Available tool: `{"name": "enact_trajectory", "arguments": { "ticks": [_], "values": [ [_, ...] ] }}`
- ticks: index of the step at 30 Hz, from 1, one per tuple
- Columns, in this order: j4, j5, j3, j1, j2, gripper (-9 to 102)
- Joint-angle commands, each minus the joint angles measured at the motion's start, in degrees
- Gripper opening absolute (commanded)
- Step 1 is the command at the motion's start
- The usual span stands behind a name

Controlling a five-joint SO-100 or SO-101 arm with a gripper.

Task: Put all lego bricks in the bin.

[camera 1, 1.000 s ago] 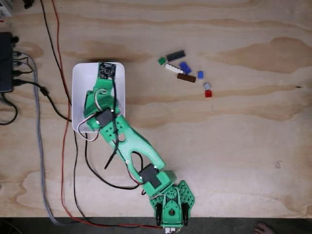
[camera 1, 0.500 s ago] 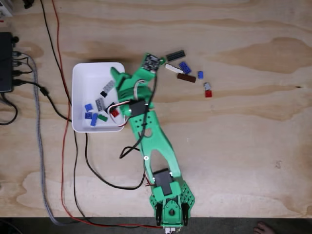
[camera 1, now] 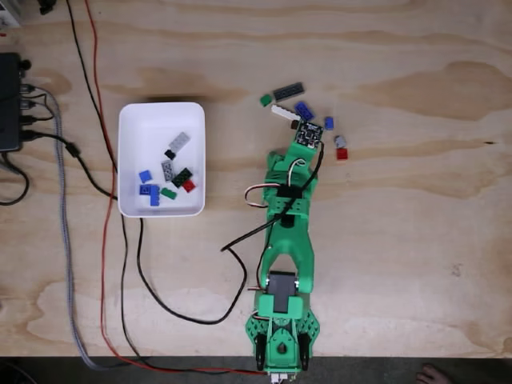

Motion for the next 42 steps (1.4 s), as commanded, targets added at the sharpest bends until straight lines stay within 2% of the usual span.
{"name": "enact_trajectory", "arguments": {
  "ticks": [1, 6, 15, 24, 33, 42],
  "values": [
    [-7.0, -3.5, -8.4, 2.4, -6.9, 23],
    [-7.2, 2.1, -14.9, 3.2, -10.2, 22],
    [-6.2, 9.7, -15.7, 7.2, -11.1, 21],
    [-7.1, 11.5, -17.5, 10.2, -15.0, 23],
    [-3.8, 14.2, -21.8, 11.9, -15.6, 23],
    [-0.3, 22.9, -22.6, 11.3, -14.0, 22]
  ]
}}
